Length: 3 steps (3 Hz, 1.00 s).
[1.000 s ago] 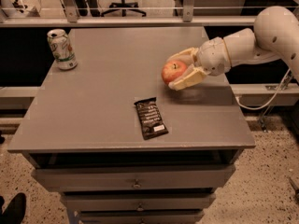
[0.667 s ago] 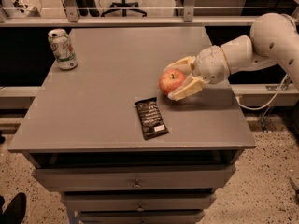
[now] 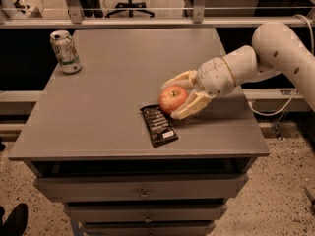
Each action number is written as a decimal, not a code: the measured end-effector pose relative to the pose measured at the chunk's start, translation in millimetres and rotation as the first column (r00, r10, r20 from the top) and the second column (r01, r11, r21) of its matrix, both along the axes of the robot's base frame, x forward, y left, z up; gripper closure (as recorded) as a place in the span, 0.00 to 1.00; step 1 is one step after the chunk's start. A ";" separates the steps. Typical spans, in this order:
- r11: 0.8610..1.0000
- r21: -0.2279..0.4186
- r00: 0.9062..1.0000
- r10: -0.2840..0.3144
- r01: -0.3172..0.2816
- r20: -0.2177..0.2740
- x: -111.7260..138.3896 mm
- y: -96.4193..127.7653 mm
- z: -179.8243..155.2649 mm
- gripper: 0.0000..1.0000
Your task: Move apple near rxbar chocolate
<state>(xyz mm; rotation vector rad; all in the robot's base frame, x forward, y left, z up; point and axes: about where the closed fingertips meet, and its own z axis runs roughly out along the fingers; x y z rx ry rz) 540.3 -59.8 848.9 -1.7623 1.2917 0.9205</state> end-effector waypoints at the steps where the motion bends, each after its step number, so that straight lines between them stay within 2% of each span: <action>1: 0.999 -0.002 0.999 0.037 -0.037 -0.002 -9.8 5.1 -4.3 0.36; 2: 0.999 -0.010 0.999 0.042 -0.042 0.002 -11.4 1.8 -6.9 0.12; 3: 0.999 -0.019 1.000 0.026 -0.025 0.011 -8.1 -6.2 -7.1 0.00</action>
Offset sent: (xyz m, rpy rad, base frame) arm -0.0141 -0.0071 -0.0089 -0.0221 -0.0081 0.0428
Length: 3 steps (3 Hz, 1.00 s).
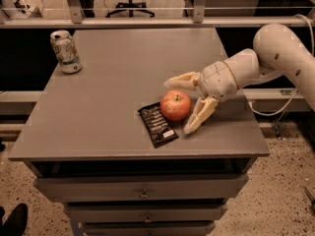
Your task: Move apple near rxbar chocolate
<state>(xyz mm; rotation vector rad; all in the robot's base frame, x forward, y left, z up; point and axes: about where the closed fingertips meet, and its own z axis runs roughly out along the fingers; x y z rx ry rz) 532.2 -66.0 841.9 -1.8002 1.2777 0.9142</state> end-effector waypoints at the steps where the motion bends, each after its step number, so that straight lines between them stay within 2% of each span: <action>1: 1.000 -0.004 1.000 -0.018 0.018 0.013 3.4 -7.8 2.7 0.00; 2: 0.998 -0.015 0.997 -0.060 0.061 0.057 10.6 -27.4 27.5 0.00; 3: 0.986 -0.013 0.981 -0.162 0.164 0.103 23.2 -73.7 77.4 0.00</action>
Offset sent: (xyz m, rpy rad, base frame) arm 0.0223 -0.0686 0.0736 -0.0413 -0.1339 -0.1404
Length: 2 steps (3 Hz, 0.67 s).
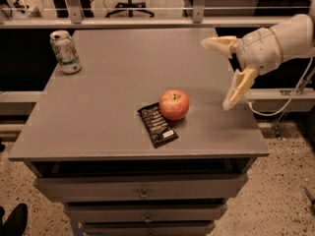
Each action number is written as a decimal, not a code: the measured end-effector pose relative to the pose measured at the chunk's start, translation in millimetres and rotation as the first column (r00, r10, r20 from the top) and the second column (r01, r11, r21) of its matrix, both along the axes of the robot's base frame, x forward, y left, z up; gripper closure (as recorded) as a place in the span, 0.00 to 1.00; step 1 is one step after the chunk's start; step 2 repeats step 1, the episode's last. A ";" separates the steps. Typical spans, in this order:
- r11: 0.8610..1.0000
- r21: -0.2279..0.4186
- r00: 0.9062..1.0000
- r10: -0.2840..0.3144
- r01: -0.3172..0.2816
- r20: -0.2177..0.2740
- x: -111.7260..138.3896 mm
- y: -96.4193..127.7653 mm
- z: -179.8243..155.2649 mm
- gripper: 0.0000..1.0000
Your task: Move apple near rxbar chocolate
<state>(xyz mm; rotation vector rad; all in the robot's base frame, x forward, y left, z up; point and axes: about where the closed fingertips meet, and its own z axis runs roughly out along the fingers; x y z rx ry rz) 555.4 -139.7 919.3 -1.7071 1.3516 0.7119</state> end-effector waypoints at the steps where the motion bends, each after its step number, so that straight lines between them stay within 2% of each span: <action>1: 1.000 0.010 0.999 -0.023 0.023 0.044 8.1 -6.4 17.7 0.00; 2: 1.000 0.010 0.999 -0.023 0.023 0.044 8.1 -6.4 17.7 0.00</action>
Offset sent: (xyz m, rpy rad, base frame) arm 0.0000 0.0000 0.0000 0.0000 0.0000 0.0000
